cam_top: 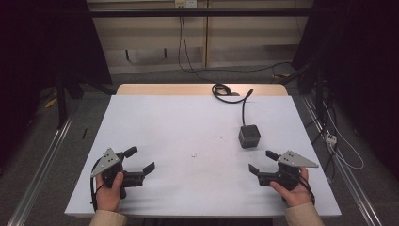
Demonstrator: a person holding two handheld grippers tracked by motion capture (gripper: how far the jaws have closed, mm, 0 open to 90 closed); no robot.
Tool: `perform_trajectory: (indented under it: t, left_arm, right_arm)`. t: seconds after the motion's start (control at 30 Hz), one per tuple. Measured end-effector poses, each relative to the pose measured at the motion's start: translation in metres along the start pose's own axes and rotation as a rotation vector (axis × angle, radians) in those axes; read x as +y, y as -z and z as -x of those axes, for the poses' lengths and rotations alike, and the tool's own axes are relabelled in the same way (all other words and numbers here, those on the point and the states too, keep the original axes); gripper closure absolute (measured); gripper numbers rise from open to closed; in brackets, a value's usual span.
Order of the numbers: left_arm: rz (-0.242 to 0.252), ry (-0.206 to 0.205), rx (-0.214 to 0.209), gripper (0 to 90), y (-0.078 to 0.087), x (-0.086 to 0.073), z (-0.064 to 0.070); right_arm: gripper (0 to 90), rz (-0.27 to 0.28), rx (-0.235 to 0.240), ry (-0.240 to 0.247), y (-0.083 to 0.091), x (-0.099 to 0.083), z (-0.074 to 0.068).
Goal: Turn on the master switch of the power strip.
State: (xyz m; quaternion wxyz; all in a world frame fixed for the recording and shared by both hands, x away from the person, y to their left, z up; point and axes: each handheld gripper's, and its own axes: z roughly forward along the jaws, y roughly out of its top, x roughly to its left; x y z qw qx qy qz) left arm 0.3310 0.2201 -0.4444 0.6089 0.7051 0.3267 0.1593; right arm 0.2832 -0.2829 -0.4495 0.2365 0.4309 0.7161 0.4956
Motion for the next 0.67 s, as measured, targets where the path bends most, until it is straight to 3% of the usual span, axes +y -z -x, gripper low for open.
perform_trajectory:
  t: [0.5, 0.67]
  left_arm:
    - [-0.010, 0.004, 0.002, 3.5, -0.002, -0.001, 0.001]
    - [-0.024, 0.009, 0.020, 3.5, -0.002, -0.001, -0.001]
  right_arm:
    - [11.3, -0.013, 0.008, 0.010, 0.011, -0.007, -0.003]
    - [10.1, -0.026, 0.002, 0.007, 0.011, -0.008, -0.002]
